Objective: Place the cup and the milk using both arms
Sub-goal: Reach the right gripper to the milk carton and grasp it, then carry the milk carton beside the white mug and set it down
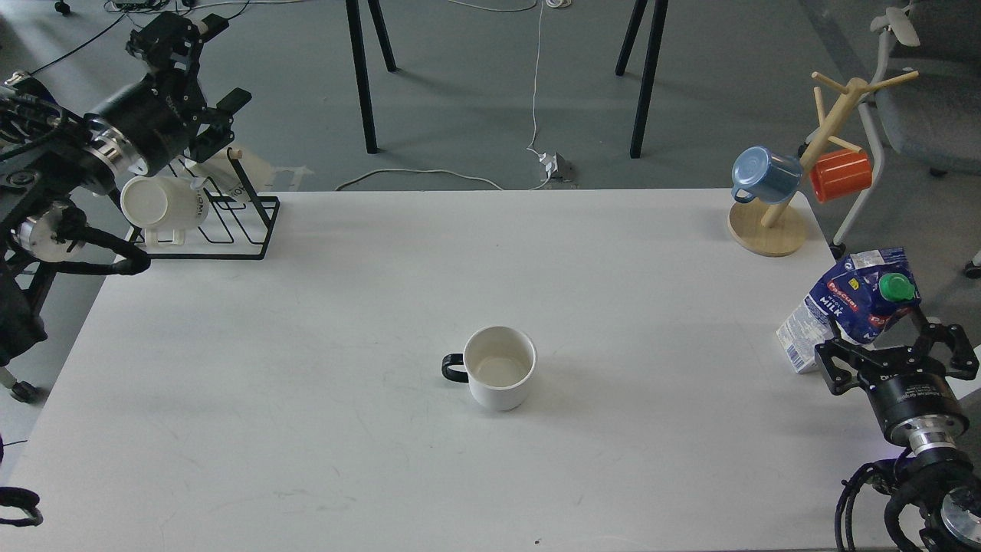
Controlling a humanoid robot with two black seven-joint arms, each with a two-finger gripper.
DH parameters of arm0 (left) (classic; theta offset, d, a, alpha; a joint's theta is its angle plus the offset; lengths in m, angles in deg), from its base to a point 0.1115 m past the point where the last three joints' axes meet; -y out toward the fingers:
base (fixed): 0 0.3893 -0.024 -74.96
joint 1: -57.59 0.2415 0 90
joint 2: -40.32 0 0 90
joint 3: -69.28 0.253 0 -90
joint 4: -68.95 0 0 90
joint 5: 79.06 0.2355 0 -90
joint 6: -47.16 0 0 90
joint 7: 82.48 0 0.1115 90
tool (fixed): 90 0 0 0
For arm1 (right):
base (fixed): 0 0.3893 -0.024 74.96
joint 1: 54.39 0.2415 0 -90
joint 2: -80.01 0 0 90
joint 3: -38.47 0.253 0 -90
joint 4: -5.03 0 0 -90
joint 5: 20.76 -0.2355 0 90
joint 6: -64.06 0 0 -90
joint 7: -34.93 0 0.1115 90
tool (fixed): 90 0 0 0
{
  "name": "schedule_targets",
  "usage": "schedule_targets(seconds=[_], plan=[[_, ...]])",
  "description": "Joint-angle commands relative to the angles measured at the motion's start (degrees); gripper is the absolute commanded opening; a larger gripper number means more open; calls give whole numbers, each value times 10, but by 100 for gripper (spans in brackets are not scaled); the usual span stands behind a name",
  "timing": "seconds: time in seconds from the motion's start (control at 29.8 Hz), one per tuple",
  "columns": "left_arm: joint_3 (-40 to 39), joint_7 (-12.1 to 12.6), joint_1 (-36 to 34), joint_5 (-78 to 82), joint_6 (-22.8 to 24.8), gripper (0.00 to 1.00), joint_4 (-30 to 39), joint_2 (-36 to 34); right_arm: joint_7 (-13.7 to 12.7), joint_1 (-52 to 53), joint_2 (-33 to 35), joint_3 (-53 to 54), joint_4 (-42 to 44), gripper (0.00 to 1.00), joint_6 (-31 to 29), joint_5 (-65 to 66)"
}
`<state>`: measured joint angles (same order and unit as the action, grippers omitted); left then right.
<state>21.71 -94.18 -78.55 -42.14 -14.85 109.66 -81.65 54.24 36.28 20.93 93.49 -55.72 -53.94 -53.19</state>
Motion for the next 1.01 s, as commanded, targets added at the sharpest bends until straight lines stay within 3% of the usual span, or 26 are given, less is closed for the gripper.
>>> schedule_targets(seconds=[0.0,0.23,0.34,0.4,0.44,0.57,0.97], plan=[[0,0,0,0,0,99,0,-1,1,5,-6,5,14,86,0,-1],[0,0,0,0,0,99,-5,2,1,14,-17,0,21,67,0,0],[0,-1,0,0,0,99,-6,3,1,12,-17,0,8,50,0,1],[0,-1,0,0,0,99,-7,3,-1,8,-17,0,-1,32,0,1],[0,-1,0,0,0,99,-7,2,-1,8,-16,0,-2,30,0,1],[0,-1,0,0,0,99,-7,1,-2,4,-13,0,-16,30,0,2],[0,0,0,1,0,99,-7,-3,-7,-4,-35,-47,-196,30,0,77]])
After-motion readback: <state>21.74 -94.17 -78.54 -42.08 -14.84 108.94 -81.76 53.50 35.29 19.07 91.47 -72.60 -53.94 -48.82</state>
